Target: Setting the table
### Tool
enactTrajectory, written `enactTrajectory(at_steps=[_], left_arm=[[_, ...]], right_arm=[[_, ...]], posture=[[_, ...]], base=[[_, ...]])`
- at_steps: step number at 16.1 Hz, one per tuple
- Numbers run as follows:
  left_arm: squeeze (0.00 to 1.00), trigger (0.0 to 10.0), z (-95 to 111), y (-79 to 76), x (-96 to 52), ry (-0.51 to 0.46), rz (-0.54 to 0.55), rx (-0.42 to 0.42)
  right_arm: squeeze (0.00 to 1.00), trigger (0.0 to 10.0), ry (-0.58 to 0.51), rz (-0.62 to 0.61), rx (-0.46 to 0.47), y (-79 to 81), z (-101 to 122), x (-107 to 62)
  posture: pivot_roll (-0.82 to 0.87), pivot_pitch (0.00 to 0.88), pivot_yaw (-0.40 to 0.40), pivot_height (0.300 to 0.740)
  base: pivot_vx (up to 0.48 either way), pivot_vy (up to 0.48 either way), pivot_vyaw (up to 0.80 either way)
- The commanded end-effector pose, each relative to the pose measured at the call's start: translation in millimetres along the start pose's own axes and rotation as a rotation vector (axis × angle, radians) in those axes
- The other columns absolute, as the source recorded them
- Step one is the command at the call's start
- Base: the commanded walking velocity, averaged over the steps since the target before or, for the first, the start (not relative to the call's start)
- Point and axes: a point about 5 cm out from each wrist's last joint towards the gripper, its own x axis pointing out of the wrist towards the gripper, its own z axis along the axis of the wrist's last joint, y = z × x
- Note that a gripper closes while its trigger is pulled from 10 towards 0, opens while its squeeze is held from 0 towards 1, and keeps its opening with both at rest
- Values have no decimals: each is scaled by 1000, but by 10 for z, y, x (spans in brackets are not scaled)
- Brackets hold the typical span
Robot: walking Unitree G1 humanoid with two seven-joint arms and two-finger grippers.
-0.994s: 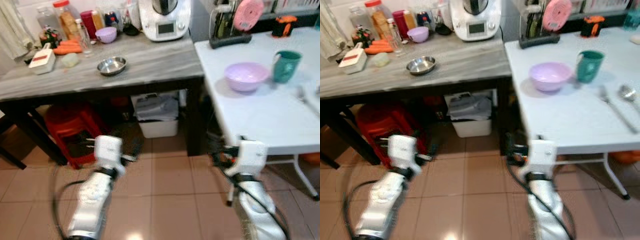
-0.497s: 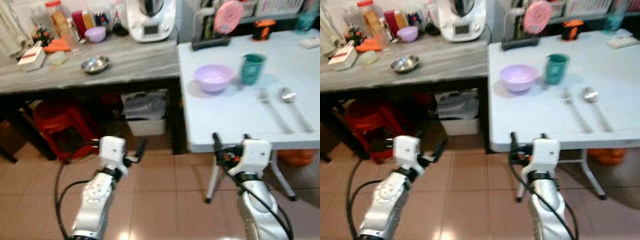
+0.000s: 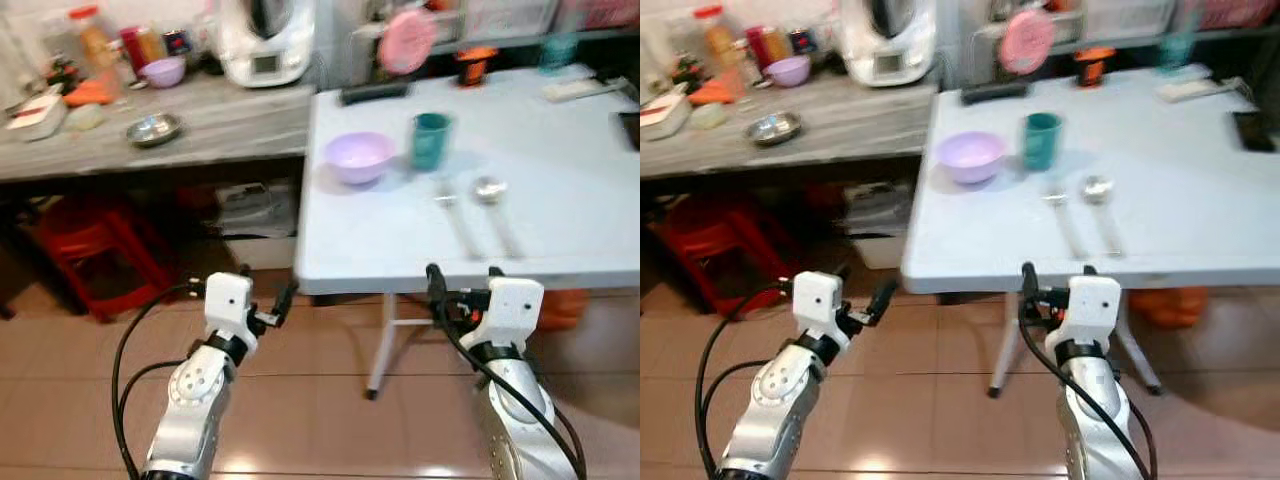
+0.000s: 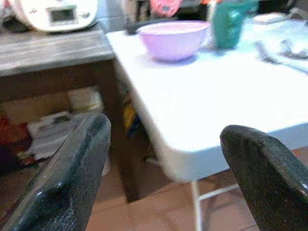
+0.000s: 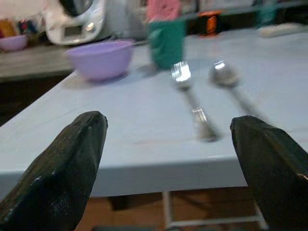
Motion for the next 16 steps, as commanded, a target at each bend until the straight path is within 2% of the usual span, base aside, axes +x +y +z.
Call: enactTrajectory(at_steps=[1,6,10,16], left_arm=[[0,10000,-2,112,-44,7,25,4],[0,10000,29,151,-44,-11,17,-28],[0,10000,42,96,-40,-23,-22,-59],[0,10000,62,56,-28,-35,-53,-79]], right_arm=[[0,10000,0,20,19,87,5,-2],[0,10000,-23,37,8,106,38,-1],[0,10000,-27,21,18,94,45,-2],[0,10000,-35,28,-4,99,65,7]], posture=[[-83,34,126,740],[-82,33,128,740],[-86,31,129,740],[-87,34,128,740]], base=[[0,0,0],[0,0,0],[0,0,150],[321,0,0]])
